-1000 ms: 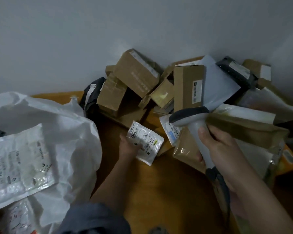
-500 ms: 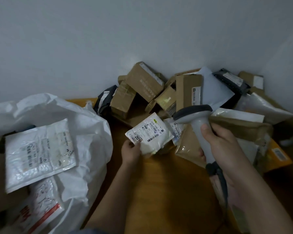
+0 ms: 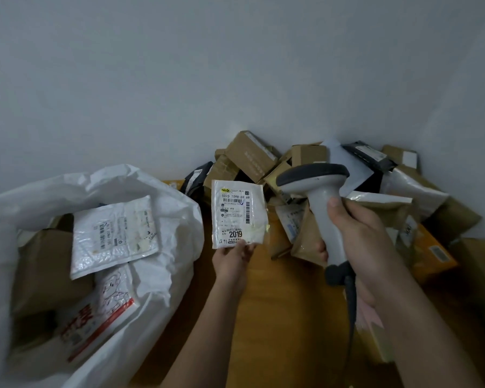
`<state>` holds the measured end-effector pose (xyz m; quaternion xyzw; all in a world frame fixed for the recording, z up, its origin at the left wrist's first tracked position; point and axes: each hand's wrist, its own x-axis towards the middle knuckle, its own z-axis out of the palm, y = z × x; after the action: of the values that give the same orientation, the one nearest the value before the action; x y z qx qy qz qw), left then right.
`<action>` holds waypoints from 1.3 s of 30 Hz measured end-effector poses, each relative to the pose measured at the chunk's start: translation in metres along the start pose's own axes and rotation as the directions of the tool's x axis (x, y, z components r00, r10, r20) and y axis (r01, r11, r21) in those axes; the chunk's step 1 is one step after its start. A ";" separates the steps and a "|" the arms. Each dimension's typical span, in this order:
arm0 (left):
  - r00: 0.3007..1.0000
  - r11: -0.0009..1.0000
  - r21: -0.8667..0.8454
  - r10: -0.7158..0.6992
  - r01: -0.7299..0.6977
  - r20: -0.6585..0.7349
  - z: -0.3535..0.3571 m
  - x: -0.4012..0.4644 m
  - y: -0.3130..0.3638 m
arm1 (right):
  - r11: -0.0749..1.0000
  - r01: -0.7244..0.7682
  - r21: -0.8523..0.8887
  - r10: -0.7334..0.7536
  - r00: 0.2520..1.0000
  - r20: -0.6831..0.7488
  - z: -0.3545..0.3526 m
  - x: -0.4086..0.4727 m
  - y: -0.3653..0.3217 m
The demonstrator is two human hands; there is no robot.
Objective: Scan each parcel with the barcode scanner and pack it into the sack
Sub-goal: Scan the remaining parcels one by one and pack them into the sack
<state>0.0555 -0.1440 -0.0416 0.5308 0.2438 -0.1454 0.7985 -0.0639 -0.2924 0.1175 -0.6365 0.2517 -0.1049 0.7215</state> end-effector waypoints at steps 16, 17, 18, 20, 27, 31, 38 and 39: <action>0.998 0.980 -0.192 0.034 -0.043 -0.050 -0.009 -0.047 0.009 | 0.994 0.087 -0.069 -0.079 0.991 0.113 -0.003 -0.063 -0.024; 0.998 0.979 -0.199 0.037 -0.047 -0.050 -0.009 -0.048 0.009 | 0.993 0.096 -0.072 -0.088 0.989 0.118 -0.003 -0.066 -0.024; 0.998 0.978 -0.204 0.042 -0.051 -0.048 -0.009 -0.050 0.009 | 0.992 0.105 -0.072 -0.096 0.988 0.122 -0.003 -0.068 -0.025; 0.998 0.975 -0.213 0.049 -0.057 -0.043 -0.010 -0.053 0.009 | 0.991 0.122 -0.063 -0.112 0.985 0.131 -0.003 -0.073 -0.027; 0.997 0.966 -0.251 0.049 -0.063 -0.061 -0.012 -0.061 0.011 | 0.987 0.146 -0.064 -0.132 0.975 0.180 -0.002 -0.086 -0.030; 0.996 0.960 -0.273 0.052 -0.068 -0.068 -0.014 -0.064 0.012 | 0.990 0.134 -0.052 -0.122 0.974 0.190 0.004 -0.090 -0.030; 0.996 0.952 -0.295 0.063 -0.081 -0.071 -0.019 -0.067 0.017 | 0.982 0.168 -0.091 -0.145 0.965 0.219 0.023 -0.086 -0.026; 0.995 0.948 -0.306 0.064 -0.083 -0.071 -0.019 -0.068 0.018 | 0.982 0.166 -0.089 -0.143 0.964 0.223 0.026 -0.085 -0.025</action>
<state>0.0023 -0.1209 0.0031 0.4124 0.2676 -0.0594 0.8688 -0.1193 -0.2339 0.1634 -0.6996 0.1268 -0.0777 0.6989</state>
